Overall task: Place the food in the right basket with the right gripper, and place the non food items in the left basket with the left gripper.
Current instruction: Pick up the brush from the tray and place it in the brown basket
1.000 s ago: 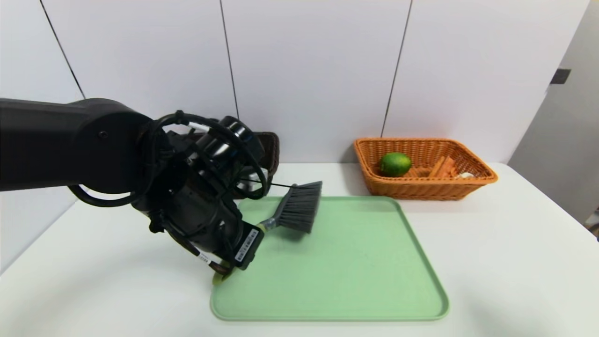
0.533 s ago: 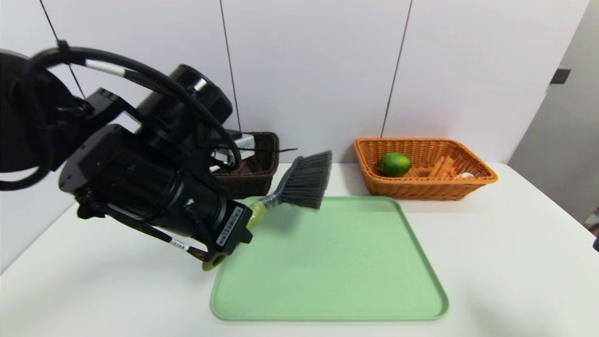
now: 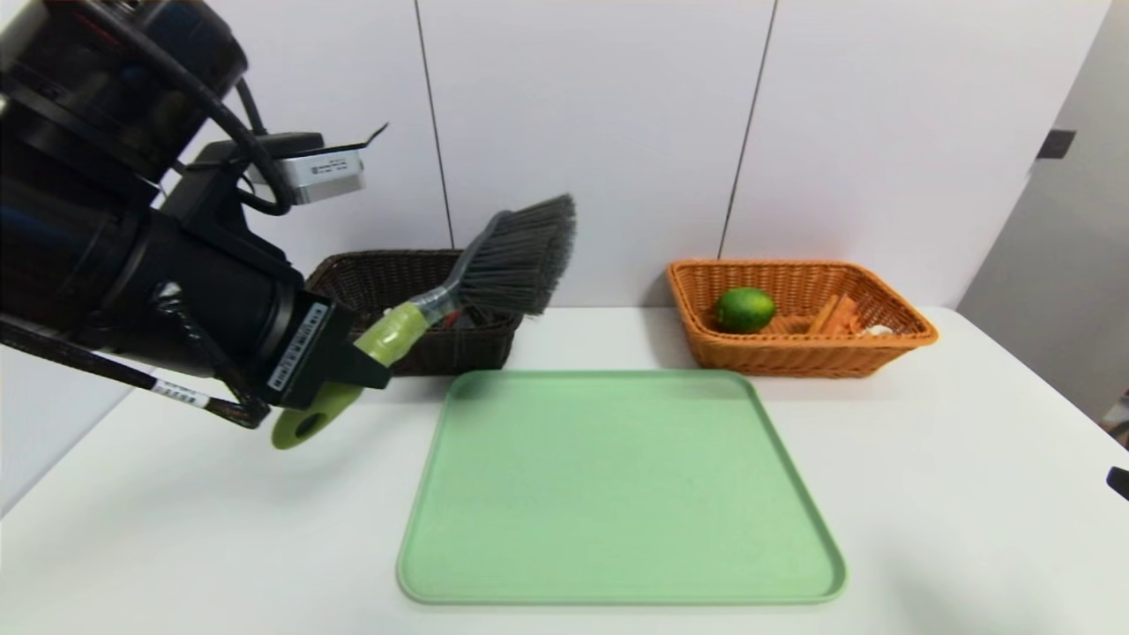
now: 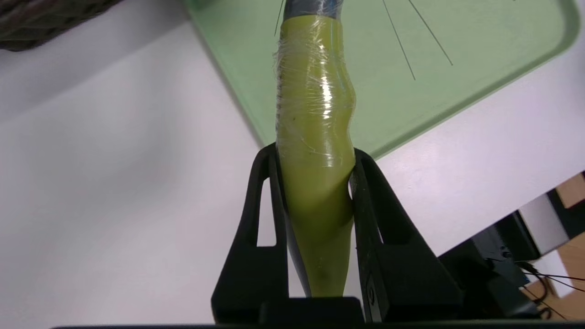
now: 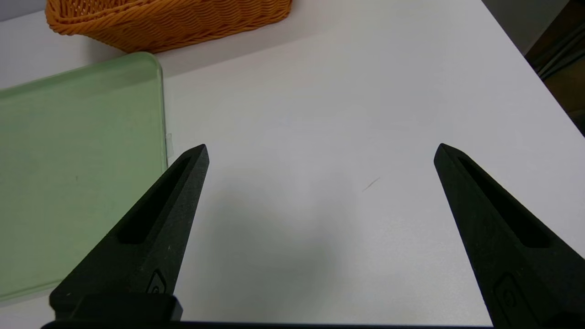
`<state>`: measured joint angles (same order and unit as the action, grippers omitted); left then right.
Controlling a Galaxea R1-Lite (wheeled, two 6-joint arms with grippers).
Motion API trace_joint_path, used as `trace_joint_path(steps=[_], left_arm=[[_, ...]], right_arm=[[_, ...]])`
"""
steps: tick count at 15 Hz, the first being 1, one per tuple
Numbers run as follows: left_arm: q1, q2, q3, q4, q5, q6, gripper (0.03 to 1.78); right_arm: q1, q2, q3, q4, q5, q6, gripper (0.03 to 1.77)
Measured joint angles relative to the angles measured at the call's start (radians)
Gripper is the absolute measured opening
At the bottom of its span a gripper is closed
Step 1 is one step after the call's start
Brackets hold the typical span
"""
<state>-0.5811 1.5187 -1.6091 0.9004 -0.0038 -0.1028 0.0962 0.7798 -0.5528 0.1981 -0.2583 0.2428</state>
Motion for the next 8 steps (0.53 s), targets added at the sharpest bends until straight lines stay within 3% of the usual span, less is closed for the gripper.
trace_joint_path(steps=[2, 6, 8], left_arm=[[0.093, -0.024, 0.000, 0.017, -0.007, 0.135, 0.42], [0.301, -0.034, -0.010, 0.008, -0.110, 0.388, 0.42], [0.414, -0.019, -0.027, -0.007, -0.131, 0.551, 0.42]], right_arm=[[0.000, 0.000, 0.000, 0.000, 0.001, 0.000, 1.70], [0.000, 0.000, 0.002, 0.001, 0.000, 0.000, 1.70], [0.000, 0.000, 0.003, 0.001, 0.001, 0.001, 1.70]])
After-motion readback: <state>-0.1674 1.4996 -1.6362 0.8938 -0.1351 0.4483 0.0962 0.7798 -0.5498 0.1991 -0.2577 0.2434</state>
